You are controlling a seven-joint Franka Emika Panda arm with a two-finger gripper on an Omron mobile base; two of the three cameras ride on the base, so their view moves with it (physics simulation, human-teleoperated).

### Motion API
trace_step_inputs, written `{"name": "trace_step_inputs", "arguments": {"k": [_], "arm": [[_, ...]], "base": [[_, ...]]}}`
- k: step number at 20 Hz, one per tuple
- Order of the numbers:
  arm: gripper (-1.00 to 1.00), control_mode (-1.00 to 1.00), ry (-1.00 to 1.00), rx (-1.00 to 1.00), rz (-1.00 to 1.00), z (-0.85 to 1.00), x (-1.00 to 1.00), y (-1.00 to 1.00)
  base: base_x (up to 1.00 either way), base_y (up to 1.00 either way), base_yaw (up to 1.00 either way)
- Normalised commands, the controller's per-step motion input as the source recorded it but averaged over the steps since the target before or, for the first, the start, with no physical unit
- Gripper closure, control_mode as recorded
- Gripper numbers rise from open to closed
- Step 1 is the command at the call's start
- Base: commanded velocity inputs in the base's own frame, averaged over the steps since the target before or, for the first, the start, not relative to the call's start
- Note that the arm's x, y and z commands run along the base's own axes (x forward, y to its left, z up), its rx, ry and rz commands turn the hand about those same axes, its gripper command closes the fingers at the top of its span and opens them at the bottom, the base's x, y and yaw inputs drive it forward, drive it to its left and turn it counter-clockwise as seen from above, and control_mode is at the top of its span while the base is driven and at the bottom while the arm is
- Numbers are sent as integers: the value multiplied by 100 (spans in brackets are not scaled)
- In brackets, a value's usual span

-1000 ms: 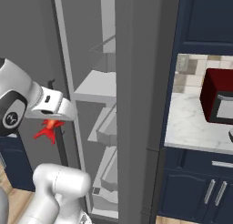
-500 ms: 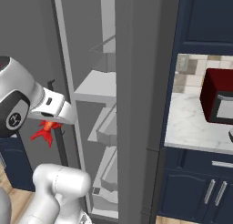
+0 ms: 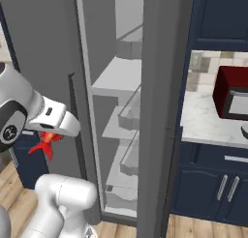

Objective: Take the fish from the fridge and place it on the digital scale on the counter by the fridge. Wait a few seconds for a reading, then move it to the plate on the dining counter.

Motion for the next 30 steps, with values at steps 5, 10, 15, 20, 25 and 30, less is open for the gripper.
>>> {"name": "trace_step_inputs", "arguments": {"k": [5,10,15,20,25,30], "arm": [[100,100,0,0,0,0,0,0],[100,100,0,0,0,0,0,0],[100,100,0,0,0,0,0,0],[100,100,0,0,0,0,0,0],[100,100,0,0,0,0,0,0],[100,100,0,0,0,0,0,0]], "base": [[-97,76,-11],[-41,4,-68],[3,-26,-84],[13,-40,-78],[60,-56,-58],[100,-11,-28]]}}
